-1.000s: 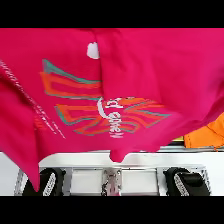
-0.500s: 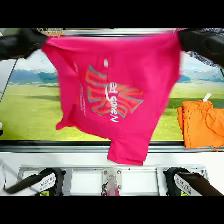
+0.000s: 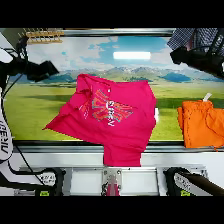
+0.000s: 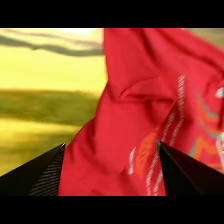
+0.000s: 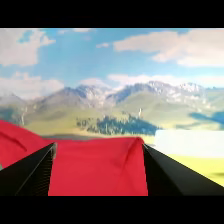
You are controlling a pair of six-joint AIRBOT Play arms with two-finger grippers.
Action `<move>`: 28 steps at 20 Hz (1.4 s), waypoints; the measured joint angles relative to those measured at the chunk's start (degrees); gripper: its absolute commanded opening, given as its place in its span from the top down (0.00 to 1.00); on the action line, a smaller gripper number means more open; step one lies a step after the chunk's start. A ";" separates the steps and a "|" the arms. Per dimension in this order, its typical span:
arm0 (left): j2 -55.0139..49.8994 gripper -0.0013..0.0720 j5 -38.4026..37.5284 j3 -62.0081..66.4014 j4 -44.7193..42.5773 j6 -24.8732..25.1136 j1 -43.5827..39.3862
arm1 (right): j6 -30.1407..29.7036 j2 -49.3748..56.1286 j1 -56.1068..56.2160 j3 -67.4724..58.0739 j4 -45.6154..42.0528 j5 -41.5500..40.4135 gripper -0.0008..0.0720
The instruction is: Fold the clothes and pants, and hang the long-sleeved shirts on hangers.
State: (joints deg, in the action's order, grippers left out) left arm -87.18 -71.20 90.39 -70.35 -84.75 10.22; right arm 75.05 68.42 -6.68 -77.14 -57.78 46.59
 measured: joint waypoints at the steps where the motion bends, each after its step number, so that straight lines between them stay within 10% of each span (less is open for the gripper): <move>1: 2.43 0.14 0.07 -4.87 -2.75 0.59 0.04 | -0.02 -1.53 -0.13 2.19 -0.52 1.62 0.20; 9: 21.05 0.14 9.51 -40.85 -10.51 9.94 -3.48 | -0.02 -11.17 -0.59 22.93 -2.45 6.78 0.20; 16: 18.91 0.16 18.40 -45.90 -17.40 8.44 -7.02 | 0.07 -11.32 -0.59 37.03 -2.54 7.50 0.20; 18: 15.32 0.82 18.67 -43.63 -18.82 6.49 -7.23 | 1.20 -9.75 -0.59 40.19 -2.51 7.50 0.20; 19: 13.40 0.97 18.36 -42.07 -19.37 5.64 -7.32 | 1.55 -8.63 -0.59 41.48 -2.49 7.52 0.20; 23: 7.61 0.97 16.48 -35.58 -20.46 3.56 -7.45 | 2.58 -1.64 -0.11 44.41 -0.11 7.17 0.20; 24: 6.78 0.97 16.26 -34.01 -20.63 3.37 -7.48 | 2.64 -0.15 0.31 44.54 1.66 6.62 0.23; 26: 5.84 0.97 15.93 -31.26 -20.76 3.13 -7.48 | 2.62 2.32 1.55 44.83 4.37 4.81 0.78; 28: 5.31 0.97 15.78 -29.09 -20.83 2.89 -7.48 | 2.21 3.67 2.49 44.24 5.81 2.97 0.97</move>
State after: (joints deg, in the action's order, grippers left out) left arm -81.87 -55.42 61.30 -91.18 -81.87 2.74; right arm 77.25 72.10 -4.19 -32.91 -51.96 49.56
